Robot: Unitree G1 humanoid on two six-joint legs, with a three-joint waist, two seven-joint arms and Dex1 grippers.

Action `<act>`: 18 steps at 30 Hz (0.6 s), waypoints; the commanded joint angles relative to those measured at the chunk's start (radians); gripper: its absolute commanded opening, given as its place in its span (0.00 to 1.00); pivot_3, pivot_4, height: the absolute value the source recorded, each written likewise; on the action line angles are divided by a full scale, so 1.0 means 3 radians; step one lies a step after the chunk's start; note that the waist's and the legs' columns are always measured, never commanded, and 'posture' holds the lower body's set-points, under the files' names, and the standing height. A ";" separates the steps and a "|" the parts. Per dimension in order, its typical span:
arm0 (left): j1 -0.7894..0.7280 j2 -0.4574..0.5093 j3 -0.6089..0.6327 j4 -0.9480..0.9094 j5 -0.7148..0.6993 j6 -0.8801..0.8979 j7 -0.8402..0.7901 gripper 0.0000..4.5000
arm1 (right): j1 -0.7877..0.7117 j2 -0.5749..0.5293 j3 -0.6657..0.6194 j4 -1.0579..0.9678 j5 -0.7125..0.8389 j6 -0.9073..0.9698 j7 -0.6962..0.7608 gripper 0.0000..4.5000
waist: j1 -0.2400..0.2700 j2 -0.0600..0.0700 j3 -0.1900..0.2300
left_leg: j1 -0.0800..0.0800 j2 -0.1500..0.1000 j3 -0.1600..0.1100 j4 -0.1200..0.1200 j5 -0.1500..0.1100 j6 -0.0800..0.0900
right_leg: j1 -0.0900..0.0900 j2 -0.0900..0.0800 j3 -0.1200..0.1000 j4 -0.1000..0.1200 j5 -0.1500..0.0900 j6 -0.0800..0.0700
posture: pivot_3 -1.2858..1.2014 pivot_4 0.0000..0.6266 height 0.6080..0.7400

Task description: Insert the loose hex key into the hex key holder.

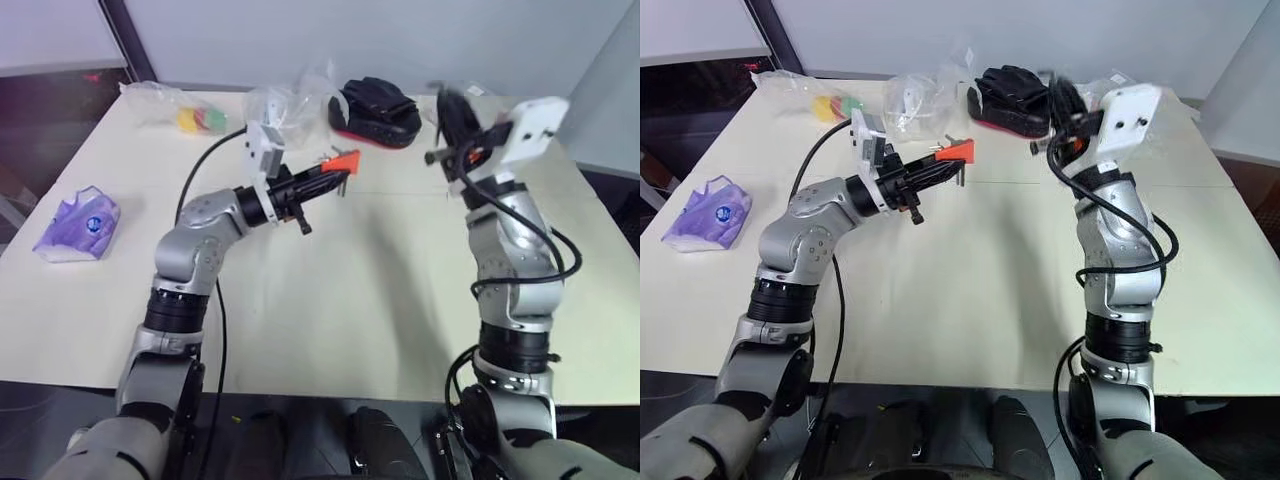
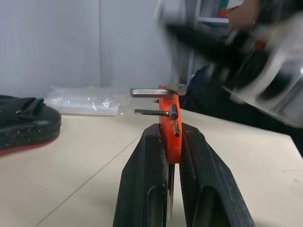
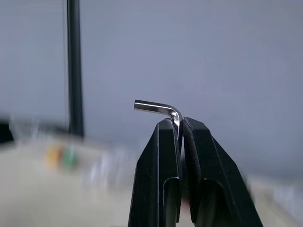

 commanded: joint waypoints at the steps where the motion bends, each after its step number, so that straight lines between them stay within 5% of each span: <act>1: -0.0160 -0.0057 0.0003 0.0027 0.0017 -0.0142 -0.0027 0.00 | -0.0266 0.0388 0.0152 0.0030 0.0073 -0.0664 -0.0117 0.01 | -0.0009 0.0000 0.0000 | 0.0000 0.0000 0.0000 0.0000 0.0000 0.0000 | -0.0001 0.0000 0.0000 0.0001 0.0000 0.0000 | 0.52 0.24 1.00; 8: -0.0203 -0.0112 -0.0020 0.0076 0.0054 -0.0185 -0.0031 0.00 | -0.0305 0.0772 0.0490 0.0431 -0.0063 -0.1274 -0.0081 0.01 | -0.0060 0.0001 0.0000 | 0.0000 0.0000 0.0000 -0.0001 0.0001 -0.0002 | -0.0006 -0.0002 0.0000 0.0012 0.0000 0.0000 | 0.52 0.24 1.00; 18: -0.0261 -0.0153 0.0012 0.0080 0.0050 -0.0185 0.0014 0.00 | -0.0248 0.0808 0.0585 0.0568 -0.0030 -0.1433 -0.0093 0.01 | -0.0087 0.0001 0.0000 | 0.0000 0.0000 0.0000 -0.0001 0.0001 -0.0002 | -0.0016 -0.0003 0.0003 0.0028 0.0000 0.0000 | 0.52 0.24 1.00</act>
